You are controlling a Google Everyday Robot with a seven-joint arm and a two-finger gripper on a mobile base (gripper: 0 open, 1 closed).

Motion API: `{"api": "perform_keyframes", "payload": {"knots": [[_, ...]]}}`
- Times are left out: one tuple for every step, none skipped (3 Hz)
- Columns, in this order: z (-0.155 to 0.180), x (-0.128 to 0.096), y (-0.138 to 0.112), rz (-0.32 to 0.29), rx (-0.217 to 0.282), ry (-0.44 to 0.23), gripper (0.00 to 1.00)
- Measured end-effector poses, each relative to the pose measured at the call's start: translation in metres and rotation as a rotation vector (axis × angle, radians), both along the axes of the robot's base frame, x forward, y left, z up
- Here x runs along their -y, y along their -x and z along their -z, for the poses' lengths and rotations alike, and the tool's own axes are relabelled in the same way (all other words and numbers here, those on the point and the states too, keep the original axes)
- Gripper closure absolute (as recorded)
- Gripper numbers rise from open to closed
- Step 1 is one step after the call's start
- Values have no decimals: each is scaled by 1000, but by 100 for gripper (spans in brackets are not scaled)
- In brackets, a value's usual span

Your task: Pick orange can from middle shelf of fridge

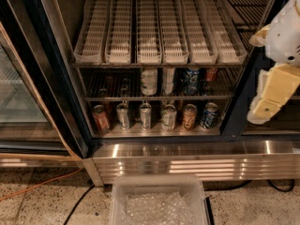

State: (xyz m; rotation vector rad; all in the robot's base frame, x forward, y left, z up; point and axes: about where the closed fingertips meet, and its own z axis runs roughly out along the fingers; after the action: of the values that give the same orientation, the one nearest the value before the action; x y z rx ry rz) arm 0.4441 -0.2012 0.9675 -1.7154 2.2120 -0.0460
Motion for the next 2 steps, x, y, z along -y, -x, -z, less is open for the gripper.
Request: {"api": "perform_keyframes", "payload": {"knots": [[24, -39, -9, -42, -9, -72, 0], [53, -75, -21, -78, -12, -129, 0]]}}
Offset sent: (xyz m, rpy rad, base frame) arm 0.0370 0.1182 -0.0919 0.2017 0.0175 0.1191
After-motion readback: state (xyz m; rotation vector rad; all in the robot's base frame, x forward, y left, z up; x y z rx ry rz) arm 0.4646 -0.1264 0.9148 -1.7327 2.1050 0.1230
